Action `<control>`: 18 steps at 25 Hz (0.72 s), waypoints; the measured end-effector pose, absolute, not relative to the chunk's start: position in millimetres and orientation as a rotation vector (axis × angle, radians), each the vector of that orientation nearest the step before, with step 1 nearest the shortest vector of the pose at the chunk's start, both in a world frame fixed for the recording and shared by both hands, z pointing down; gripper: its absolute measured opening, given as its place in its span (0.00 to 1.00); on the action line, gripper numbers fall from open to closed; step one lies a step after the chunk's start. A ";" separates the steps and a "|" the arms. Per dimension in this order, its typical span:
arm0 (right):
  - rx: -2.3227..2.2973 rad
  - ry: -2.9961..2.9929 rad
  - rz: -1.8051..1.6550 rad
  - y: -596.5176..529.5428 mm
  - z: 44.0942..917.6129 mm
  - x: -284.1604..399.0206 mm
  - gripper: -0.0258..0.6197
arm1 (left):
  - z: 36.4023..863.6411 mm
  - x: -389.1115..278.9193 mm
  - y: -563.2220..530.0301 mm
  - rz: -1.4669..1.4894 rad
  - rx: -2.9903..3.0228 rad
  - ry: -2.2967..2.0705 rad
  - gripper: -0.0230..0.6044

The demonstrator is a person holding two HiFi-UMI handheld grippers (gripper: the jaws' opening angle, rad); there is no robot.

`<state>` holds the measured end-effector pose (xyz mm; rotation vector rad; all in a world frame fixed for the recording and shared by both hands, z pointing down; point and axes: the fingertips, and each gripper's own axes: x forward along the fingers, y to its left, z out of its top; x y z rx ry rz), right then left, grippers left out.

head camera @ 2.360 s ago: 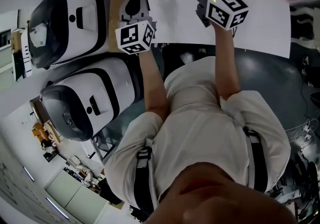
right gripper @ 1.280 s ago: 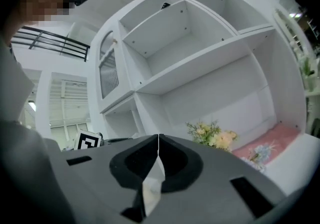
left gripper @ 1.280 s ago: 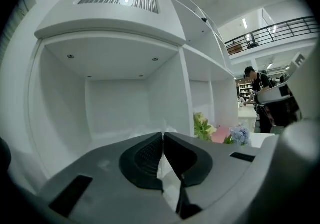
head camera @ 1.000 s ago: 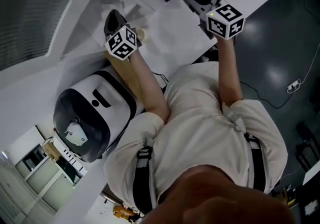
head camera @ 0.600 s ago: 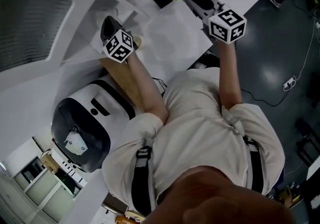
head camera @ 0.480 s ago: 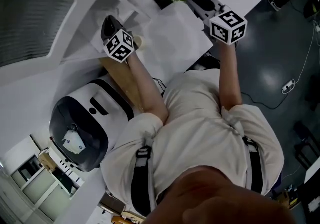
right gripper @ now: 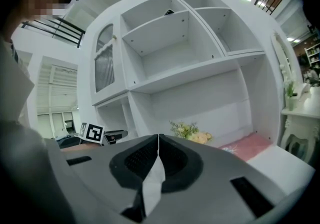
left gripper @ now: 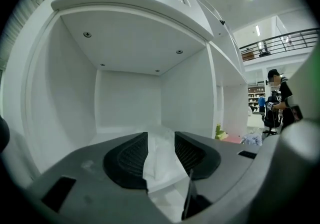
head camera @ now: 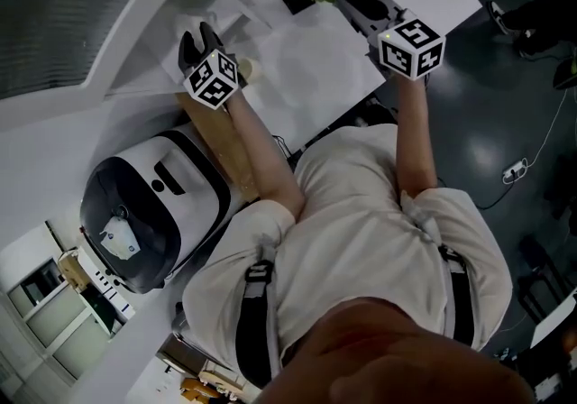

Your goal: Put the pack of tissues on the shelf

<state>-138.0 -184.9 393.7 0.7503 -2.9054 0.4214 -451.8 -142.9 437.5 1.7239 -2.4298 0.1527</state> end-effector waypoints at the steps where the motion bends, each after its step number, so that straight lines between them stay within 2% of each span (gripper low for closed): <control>1: 0.731 -2.908 0.427 -186.1 395.1 -138.9 0.15 | 437.2 -451.6 -139.1 0.155 1.711 -2.442 0.27; 18: 0.262 -2.968 0.438 -183.5 394.2 -203.9 0.15 | 426.6 -420.9 -83.2 0.105 1.581 -2.557 0.27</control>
